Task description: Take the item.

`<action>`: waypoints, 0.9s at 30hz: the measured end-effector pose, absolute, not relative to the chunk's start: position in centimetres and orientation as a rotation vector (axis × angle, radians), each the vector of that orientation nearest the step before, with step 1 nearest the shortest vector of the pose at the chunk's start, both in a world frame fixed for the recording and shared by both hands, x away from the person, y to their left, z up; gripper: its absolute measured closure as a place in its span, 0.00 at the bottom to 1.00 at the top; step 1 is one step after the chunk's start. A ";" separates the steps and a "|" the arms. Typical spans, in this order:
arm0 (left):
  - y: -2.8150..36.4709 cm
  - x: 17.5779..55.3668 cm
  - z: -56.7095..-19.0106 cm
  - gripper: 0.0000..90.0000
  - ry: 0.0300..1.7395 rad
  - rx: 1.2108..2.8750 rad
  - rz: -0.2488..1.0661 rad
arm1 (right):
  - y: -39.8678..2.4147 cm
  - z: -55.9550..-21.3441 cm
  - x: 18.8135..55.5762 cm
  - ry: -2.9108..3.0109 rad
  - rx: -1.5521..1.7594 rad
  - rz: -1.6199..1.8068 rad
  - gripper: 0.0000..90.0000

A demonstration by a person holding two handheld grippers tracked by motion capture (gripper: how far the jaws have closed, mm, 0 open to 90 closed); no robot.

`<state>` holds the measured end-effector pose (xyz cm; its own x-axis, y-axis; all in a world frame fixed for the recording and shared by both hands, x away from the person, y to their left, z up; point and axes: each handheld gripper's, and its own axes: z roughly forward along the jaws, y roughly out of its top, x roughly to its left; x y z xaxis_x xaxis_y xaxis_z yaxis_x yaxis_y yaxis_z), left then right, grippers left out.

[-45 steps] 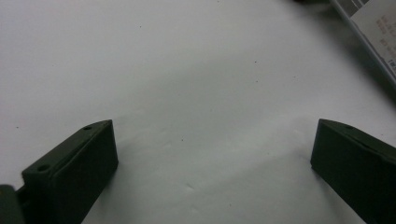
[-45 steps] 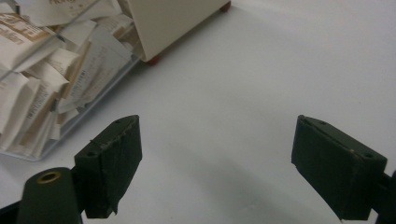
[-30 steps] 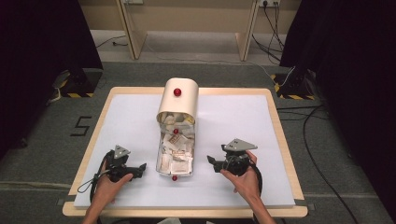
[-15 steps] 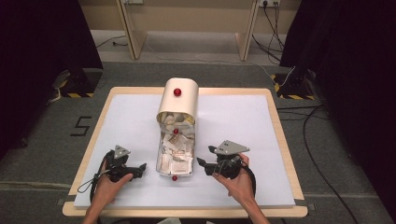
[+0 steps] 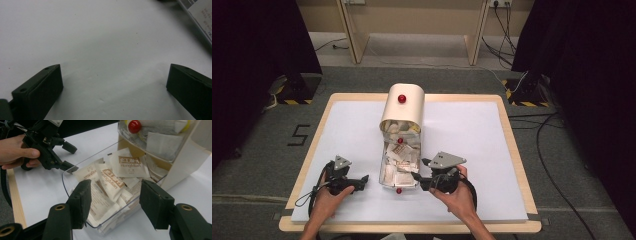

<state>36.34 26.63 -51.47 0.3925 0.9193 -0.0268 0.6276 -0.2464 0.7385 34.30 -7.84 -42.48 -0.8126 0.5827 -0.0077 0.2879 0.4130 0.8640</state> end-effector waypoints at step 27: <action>26.6 36.3 -51.5 0.00 1.321 1.976 0.551 | -2.7 -43.3 35.7 2.422 0.596 1.247 0.63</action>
